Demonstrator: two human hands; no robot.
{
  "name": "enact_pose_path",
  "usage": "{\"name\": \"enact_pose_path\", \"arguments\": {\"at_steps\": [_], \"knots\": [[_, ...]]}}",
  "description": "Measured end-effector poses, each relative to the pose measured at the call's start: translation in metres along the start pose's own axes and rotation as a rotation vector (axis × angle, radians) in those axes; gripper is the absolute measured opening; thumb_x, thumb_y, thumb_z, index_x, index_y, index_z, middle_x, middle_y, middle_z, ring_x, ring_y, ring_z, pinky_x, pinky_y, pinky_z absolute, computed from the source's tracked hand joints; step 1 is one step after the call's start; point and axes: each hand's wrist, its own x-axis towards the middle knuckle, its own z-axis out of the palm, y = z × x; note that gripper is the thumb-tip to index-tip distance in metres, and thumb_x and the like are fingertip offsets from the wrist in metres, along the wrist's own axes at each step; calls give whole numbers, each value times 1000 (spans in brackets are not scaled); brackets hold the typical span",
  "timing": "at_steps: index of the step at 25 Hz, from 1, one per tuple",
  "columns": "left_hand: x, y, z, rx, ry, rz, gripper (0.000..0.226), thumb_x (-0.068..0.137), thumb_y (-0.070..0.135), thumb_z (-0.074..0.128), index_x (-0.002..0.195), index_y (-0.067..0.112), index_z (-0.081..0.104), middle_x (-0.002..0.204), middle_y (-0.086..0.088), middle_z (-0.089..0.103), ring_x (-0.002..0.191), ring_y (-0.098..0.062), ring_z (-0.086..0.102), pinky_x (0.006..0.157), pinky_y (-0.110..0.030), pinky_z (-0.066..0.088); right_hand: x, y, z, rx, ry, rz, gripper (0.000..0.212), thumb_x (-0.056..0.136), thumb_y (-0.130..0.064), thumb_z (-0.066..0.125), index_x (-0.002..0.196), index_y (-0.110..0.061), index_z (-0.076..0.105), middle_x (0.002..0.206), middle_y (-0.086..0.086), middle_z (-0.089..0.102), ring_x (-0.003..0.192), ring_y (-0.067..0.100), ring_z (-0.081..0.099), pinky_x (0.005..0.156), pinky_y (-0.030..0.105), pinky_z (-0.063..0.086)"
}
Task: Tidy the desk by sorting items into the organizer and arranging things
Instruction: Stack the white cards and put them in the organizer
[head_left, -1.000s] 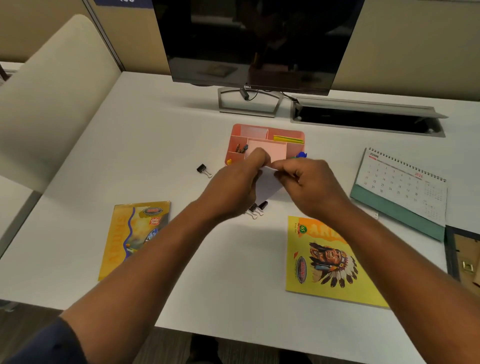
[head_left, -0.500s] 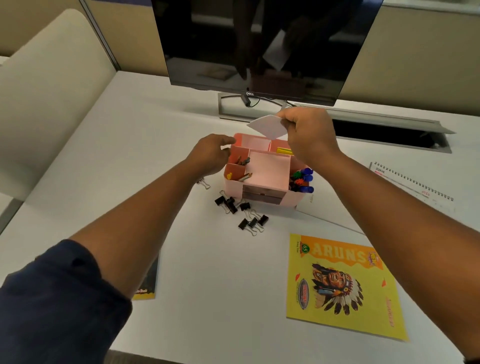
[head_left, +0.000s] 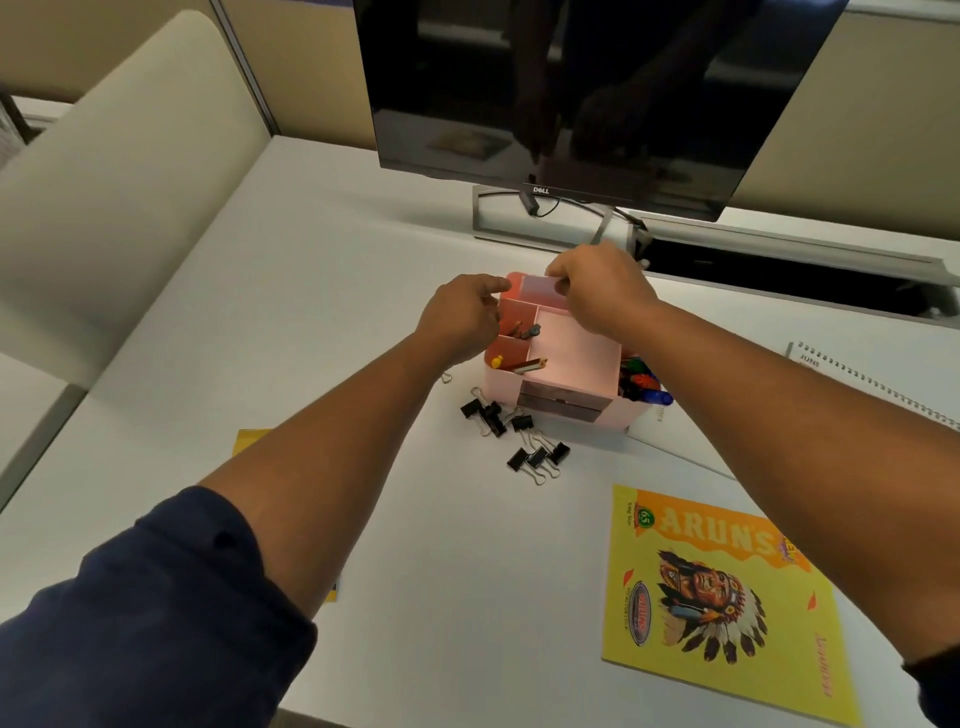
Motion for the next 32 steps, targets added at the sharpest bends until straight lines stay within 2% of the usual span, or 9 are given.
{"name": "enact_pose_path", "arguments": {"at_steps": [6, 12, 16, 20, 24, 26, 29, 32], "knots": [[0, 1, 2, 16, 8, 1, 46, 98, 10, 58, 142, 22, 54, 128, -6, 68, 109, -24, 66, 91, -37, 55, 3, -3, 10, 24, -41, 4, 20, 95, -7, 61, 106, -16, 74, 91, 6, 68, 80, 23, 60, 68, 31, 46], [1, 0, 3, 0, -1, -4, 49, 97, 7, 60, 144, 19, 53, 130, -7, 67, 110, -26, 66, 94, -38, 55, 4, -1, 14, 5, -30, -2, 18, 92, -6, 67, 106, -17, 72, 98, 6, 68, 86, 24, 61, 71, 31, 50], [2, -1, 3, -11, -3, 0, 49, 97, 8, 61, 143, 19, 54, 128, -7, 67, 109, -25, 66, 92, -37, 54, 6, -1, 11, -76, 31, -2, 12, 91, -4, 66, 96, -14, 71, 95, 8, 66, 84, 25, 61, 72, 33, 51], [3, -3, 5, -15, 4, -3, 48, 97, 7, 61, 143, 20, 54, 128, -6, 67, 108, -25, 66, 92, -38, 56, 6, 1, 12, -107, 83, 2, 13, 93, -7, 67, 104, -11, 71, 100, 11, 66, 91, 29, 63, 78, 38, 53], [3, -3, 5, -21, 7, -6, 47, 97, 9, 60, 143, 21, 54, 128, -5, 67, 108, -24, 67, 93, -39, 56, 4, 6, 12, -95, 31, 13, 11, 93, -8, 65, 101, -12, 72, 95, 9, 65, 84, 25, 60, 72, 34, 51], [3, -3, 6, -24, 8, -5, 46, 98, 10, 60, 142, 21, 54, 127, -5, 68, 108, -24, 67, 94, -40, 56, 0, 7, 10, -76, -5, 21, 16, 92, -6, 65, 106, -14, 71, 99, 8, 65, 87, 26, 60, 73, 35, 52], [1, -2, 5, -32, 8, 3, 45, 99, 11, 59, 142, 20, 54, 126, -6, 69, 108, -24, 67, 94, -39, 55, -15, 1, 5, -24, -20, 59, 31, 92, -10, 66, 122, -18, 66, 115, 7, 66, 99, 28, 61, 81, 38, 53], [0, -3, 5, -29, 5, 9, 44, 99, 12, 58, 142, 20, 55, 120, -5, 72, 104, -24, 69, 91, -38, 55, -45, -8, 3, 2, -39, 36, 30, 91, -10, 67, 121, -17, 65, 113, 6, 68, 98, 27, 61, 79, 37, 51]]}}
